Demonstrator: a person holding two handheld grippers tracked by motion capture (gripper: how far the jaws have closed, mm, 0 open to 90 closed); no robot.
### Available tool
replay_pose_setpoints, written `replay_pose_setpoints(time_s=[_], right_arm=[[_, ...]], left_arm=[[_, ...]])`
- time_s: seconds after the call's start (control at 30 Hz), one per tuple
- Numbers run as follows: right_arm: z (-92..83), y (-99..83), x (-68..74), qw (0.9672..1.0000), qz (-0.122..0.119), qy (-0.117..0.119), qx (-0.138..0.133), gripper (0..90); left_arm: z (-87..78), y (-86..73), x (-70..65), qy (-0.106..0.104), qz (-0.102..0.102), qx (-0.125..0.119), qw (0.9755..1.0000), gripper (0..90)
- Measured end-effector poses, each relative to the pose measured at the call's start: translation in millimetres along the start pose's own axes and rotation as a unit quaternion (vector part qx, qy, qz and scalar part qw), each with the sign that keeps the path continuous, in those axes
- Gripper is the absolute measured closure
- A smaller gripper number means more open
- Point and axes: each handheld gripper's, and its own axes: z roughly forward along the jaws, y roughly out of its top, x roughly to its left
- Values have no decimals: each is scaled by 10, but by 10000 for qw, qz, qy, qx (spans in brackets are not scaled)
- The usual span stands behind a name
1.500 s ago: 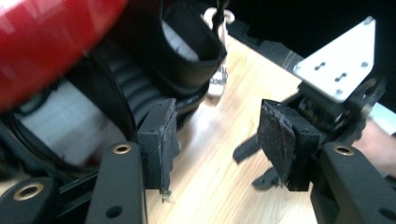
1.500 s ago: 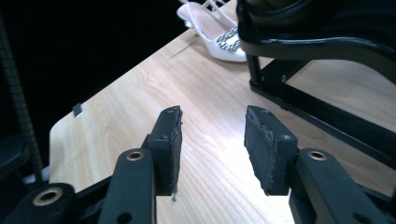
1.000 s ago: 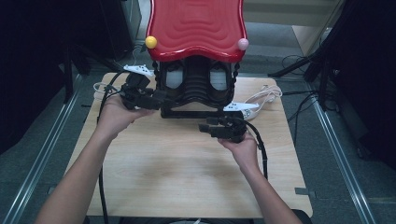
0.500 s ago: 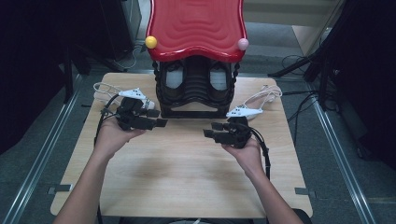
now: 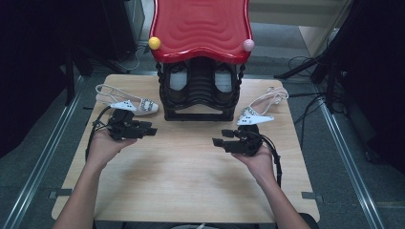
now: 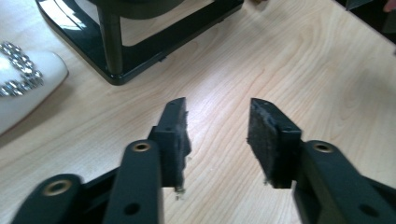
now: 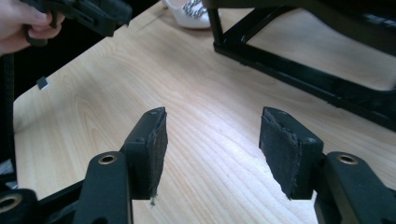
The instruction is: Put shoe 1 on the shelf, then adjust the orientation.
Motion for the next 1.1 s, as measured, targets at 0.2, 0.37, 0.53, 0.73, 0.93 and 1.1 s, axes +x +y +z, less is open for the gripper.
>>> replay_pose_setpoints(time_s=[0.2,0.37,0.53,0.73,0.93,1.1], right_arm=[[-32,-75,-26,10000,37,-48,-12,439],[-25,-90,-46,9999,87,-96,38,428],[5,-107,-69,9997,129,-156,141,415],[1,-150,-70,9996,140,-191,146,415],[-8,-194,-69,9993,166,-247,204,414],[-4,-222,-73,9992,201,-250,222,415]], left_arm=[[-31,-98,145,-79,-266,-99,9996,752],[-31,-148,236,-6,-316,-146,9994,871],[20,-190,381,82,-365,-70,9993,898],[54,-184,515,161,-355,-129,9992,898],[109,-169,694,267,-579,-172,9978,898],[141,-155,804,344,-625,-241,9972,898]])
